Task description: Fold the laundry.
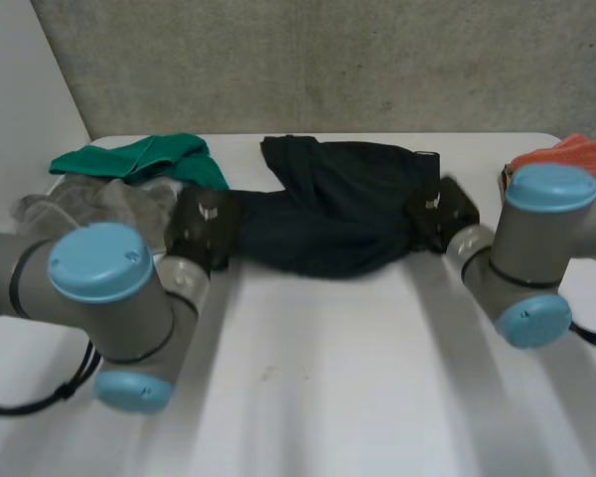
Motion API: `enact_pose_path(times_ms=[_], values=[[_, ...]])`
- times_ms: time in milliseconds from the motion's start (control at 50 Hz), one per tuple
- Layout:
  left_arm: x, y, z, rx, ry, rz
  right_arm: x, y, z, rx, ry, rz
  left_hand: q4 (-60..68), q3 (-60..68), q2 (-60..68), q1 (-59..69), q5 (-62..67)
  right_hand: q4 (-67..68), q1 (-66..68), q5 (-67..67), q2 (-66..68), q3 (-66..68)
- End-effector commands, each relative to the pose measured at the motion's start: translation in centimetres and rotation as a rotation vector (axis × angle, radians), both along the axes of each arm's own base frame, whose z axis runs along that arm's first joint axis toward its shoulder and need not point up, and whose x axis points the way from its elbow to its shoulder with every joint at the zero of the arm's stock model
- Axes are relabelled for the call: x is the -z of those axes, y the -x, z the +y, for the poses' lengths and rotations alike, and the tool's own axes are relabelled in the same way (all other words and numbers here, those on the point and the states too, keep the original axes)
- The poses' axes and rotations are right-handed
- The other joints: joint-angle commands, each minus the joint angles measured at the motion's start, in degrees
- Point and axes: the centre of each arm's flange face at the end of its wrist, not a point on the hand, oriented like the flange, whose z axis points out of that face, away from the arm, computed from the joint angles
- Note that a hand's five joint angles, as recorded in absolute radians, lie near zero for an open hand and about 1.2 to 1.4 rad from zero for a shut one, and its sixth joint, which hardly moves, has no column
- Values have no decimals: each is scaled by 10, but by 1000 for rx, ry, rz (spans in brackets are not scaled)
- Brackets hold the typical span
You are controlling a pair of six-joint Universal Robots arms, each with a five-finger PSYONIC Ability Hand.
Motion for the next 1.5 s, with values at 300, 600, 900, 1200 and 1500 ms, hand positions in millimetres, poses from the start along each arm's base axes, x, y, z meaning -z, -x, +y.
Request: enact_pose_path(times_ms=[300, 600, 900, 1200, 1500], values=[[-45, -61, 123, 37, -366, -200, -36, 45, 107, -17, -290, 181, 111, 114, 113, 132, 132, 110, 128, 114, 119, 113], [-64, -45, 146, 173, -274, -243, -30, 83, 155, -61, -408, 395, -485, -482, -484, -465, -465, 110, 128, 114, 119, 113], [-19, 31, 7, 313, -30, -106, -11, 79, 155, -30, -381, 317, -450, -447, -449, -430, -430, 110, 128, 114, 119, 113], [35, 22, -17, 303, -125, -290, -2, 81, 147, -15, -375, 311, -264, -261, -263, -243, -243, 110, 128, 114, 119, 113], [21, 0, -24, 55, -70, -339, 0, 80, 146, -11, -357, 307, 111, 114, 113, 132, 132, 110, 128, 114, 119, 113]])
